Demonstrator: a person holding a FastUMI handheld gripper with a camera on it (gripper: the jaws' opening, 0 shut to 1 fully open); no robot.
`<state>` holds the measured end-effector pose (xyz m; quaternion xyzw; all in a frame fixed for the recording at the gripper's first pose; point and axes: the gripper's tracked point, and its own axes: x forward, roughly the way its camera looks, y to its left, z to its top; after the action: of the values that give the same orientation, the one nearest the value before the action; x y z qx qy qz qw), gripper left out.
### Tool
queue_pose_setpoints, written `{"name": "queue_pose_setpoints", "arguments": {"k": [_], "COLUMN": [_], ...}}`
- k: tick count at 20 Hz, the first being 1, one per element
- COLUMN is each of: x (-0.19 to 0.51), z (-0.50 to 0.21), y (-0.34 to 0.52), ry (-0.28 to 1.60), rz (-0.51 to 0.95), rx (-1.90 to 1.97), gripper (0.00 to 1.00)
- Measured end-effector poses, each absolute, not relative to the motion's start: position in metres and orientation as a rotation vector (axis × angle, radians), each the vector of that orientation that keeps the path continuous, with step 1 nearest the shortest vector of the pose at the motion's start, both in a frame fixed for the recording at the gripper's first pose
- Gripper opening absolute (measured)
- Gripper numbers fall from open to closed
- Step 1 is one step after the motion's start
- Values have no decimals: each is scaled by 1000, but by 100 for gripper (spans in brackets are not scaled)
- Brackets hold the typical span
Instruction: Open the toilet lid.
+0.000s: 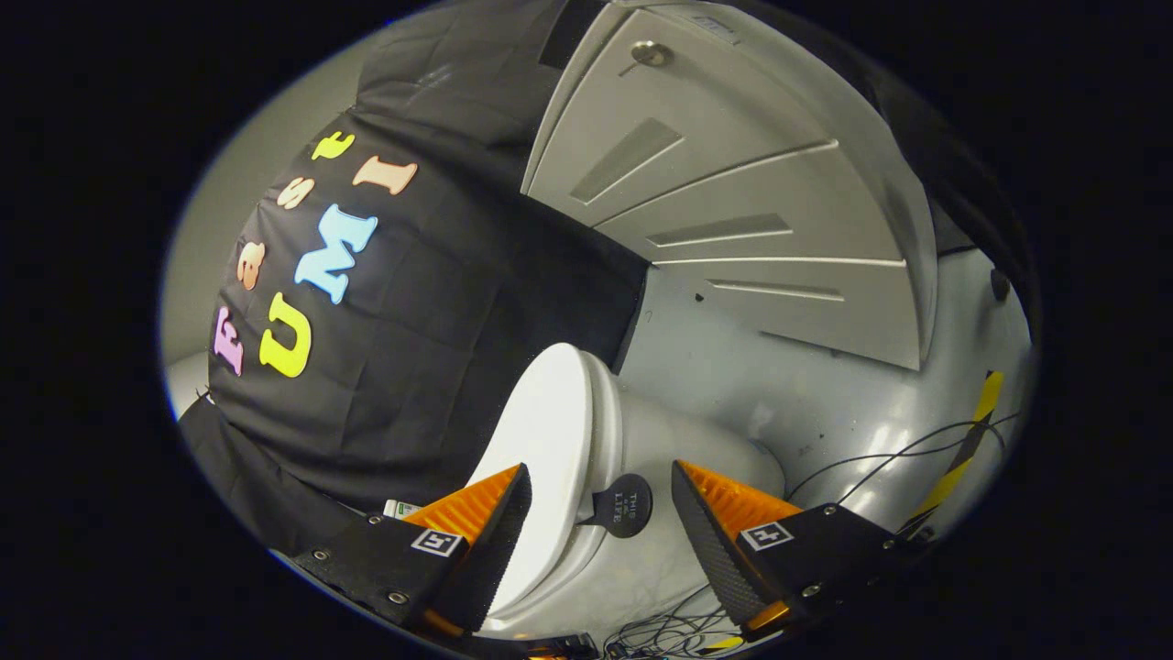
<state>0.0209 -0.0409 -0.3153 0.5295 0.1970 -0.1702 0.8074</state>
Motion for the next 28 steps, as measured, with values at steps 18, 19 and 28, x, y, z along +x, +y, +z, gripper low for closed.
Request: {"name": "queue_pose_setpoints", "arguments": {"k": [18,19,28], "x": [37,38,43], "z": [-343,-342,-312], "y": [-29,-28,-32], "ry": [424,421,425], "rz": [-359,-349,-337], "rx": [1317,1326,1236], "gripper": [21,18,0]}}
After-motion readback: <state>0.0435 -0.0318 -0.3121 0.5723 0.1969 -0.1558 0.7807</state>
